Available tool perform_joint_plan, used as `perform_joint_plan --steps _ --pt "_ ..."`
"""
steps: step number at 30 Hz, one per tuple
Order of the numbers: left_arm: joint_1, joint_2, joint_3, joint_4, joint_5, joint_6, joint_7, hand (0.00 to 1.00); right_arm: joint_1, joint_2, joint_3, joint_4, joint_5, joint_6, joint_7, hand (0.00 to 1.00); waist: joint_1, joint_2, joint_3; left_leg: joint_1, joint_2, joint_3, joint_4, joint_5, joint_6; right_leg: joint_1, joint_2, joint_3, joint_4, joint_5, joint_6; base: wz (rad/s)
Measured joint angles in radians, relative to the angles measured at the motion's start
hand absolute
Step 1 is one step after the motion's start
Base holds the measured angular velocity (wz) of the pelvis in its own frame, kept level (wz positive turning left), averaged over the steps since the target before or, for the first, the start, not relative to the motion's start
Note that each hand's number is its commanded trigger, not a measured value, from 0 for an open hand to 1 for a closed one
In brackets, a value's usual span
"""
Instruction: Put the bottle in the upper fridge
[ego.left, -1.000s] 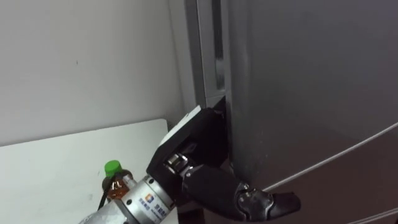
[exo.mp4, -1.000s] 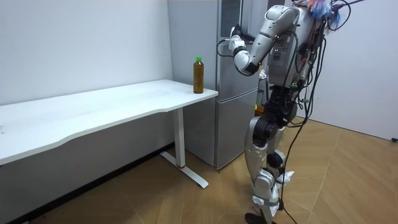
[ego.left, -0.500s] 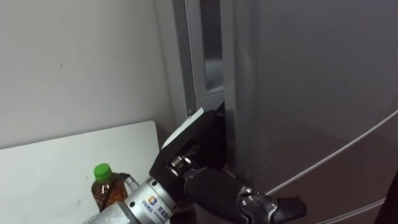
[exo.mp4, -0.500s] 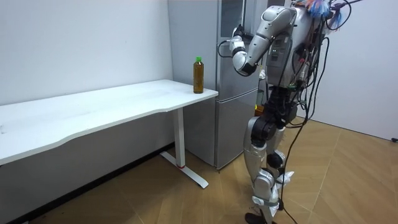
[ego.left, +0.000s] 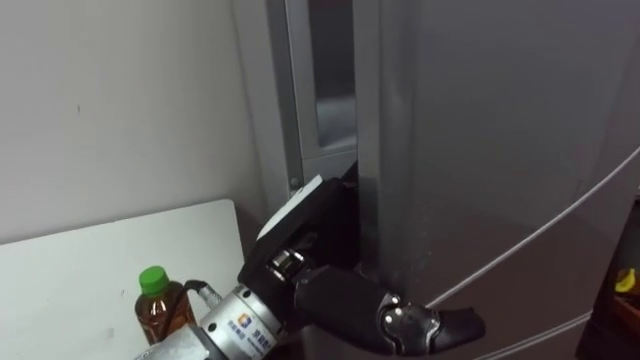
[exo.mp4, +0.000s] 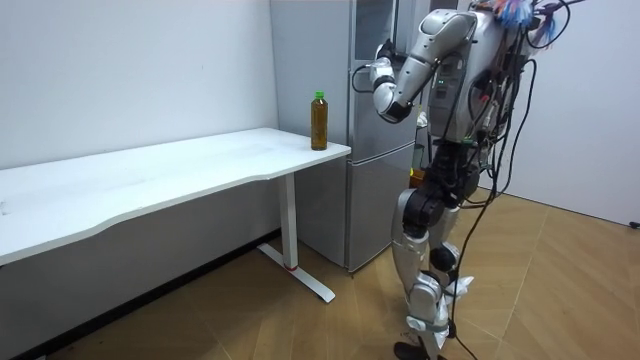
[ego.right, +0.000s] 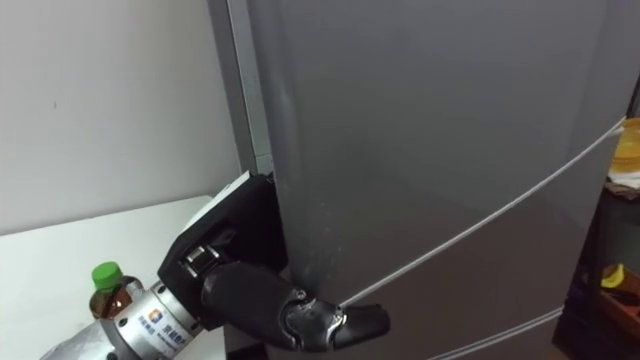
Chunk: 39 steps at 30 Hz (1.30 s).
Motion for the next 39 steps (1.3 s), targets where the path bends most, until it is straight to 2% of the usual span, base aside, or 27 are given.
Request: perform_joint_plan --steps 6,10,17,20,28,33,37,39 --pt "0.000 -0.007 -0.001 0.000 0.000 0.000 -0.007 0.00 0.006 -0.002 -0.020 -0.001 0.001 0.000 0.021 0.00 -0.004 0.003 -0.0014 0.000 0.001 0.023 0.000 -0.002 0.003 -0.008 0.001 0.018 0.012 0.009 0.002 -0.10" --pt "0.000 -0.013 -0.007 0.000 -0.002 0.000 -0.011 0.00 0.005 -0.002 -0.022 -0.001 0.004 -0.001 0.027 0.00 -0.022 0.006 -0.0004 0.004 0.001 0.033 0.000 -0.003 0.005 -0.008 0.001 0.025 0.011 0.017 0.004 -0.06" --pt "0.000 -0.019 -0.036 0.000 -0.005 -0.009 -0.013 0.00 0.005 -0.013 -0.049 0.000 0.013 0.005 0.031 0.00 -0.036 0.022 0.0054 0.013 0.000 0.065 0.000 -0.013 0.018 -0.008 -0.001 0.041 0.011 0.029 0.012 -0.11" --pt "0.000 -0.025 -0.039 0.000 -0.004 -0.009 -0.026 0.00 0.005 -0.015 -0.050 -0.001 0.018 0.005 0.032 0.00 -0.053 0.031 0.0064 0.016 -0.003 0.075 -0.001 -0.015 0.021 -0.009 -0.001 0.053 0.011 0.032 0.017 -0.11" --pt "-0.008 -0.052 -0.077 0.004 -0.002 -0.011 -0.048 0.00 0.005 -0.019 -0.049 -0.002 0.049 0.005 0.034 0.00 -0.087 0.036 0.0058 0.017 -0.002 0.102 -0.001 -0.015 0.022 -0.020 0.005 0.086 0.012 0.041 0.018 -0.12" --pt "-0.060 -0.062 -0.112 0.045 -0.002 -0.011 -0.050 0.00 0.005 -0.024 -0.049 -0.005 0.048 0.002 0.031 0.00 -0.109 0.037 0.0064 0.020 -0.002 0.105 0.000 -0.015 0.022 -0.020 0.008 0.095 0.012 0.044 0.017 -0.03" --pt "-0.116 -0.089 -0.145 0.100 -0.002 -0.011 -0.071 0.00 0.006 -0.034 -0.048 -0.004 0.048 0.000 0.023 0.00 -0.118 0.039 0.0073 0.023 -0.001 0.110 -0.002 -0.015 0.021 -0.020 0.010 0.098 0.012 0.044 0.017 -0.03" --pt "-0.125 -0.094 -0.159 0.118 -0.002 -0.011 -0.079 0.00 0.007 -0.039 -0.047 -0.003 0.045 0.000 0.020 0.00 -0.118 0.039 0.0079 0.026 0.000 0.118 -0.004 -0.015 0.019 -0.020 0.012 0.102 0.012 0.043 0.015 -0.10"
